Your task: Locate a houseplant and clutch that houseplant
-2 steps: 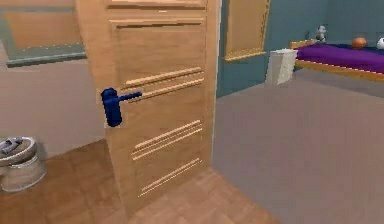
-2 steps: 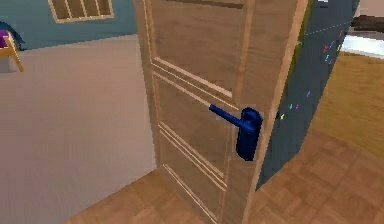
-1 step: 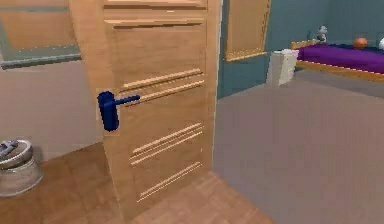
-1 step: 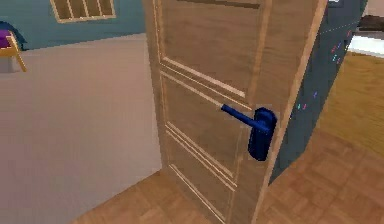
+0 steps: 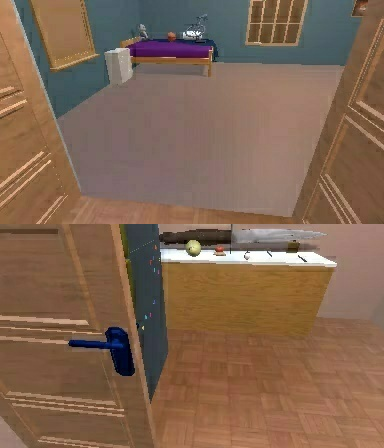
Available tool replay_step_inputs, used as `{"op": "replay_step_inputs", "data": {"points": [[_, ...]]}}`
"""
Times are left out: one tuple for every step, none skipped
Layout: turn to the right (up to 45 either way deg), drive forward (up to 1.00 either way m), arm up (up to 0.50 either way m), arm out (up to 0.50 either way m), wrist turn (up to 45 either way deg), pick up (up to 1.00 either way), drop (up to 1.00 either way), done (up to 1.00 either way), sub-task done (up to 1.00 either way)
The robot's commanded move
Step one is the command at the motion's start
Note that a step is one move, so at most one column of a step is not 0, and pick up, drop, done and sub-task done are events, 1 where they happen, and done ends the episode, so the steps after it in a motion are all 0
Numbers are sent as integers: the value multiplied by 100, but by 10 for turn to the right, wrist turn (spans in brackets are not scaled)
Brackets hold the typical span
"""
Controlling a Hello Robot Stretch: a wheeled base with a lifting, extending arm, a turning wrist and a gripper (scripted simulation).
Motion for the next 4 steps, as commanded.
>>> {"op": "replay_step_inputs", "data": {"points": [[0, 15, 0, 0, 0, 0, 0, 0, 0], [60, 0, 0, 0, 0, 0, 0, 0, 0], [0, 50, 0, 0, 0, 0, 0, 0, 0], [210, 0, 0, 0, 0, 0, 0, 0, 0]]}}
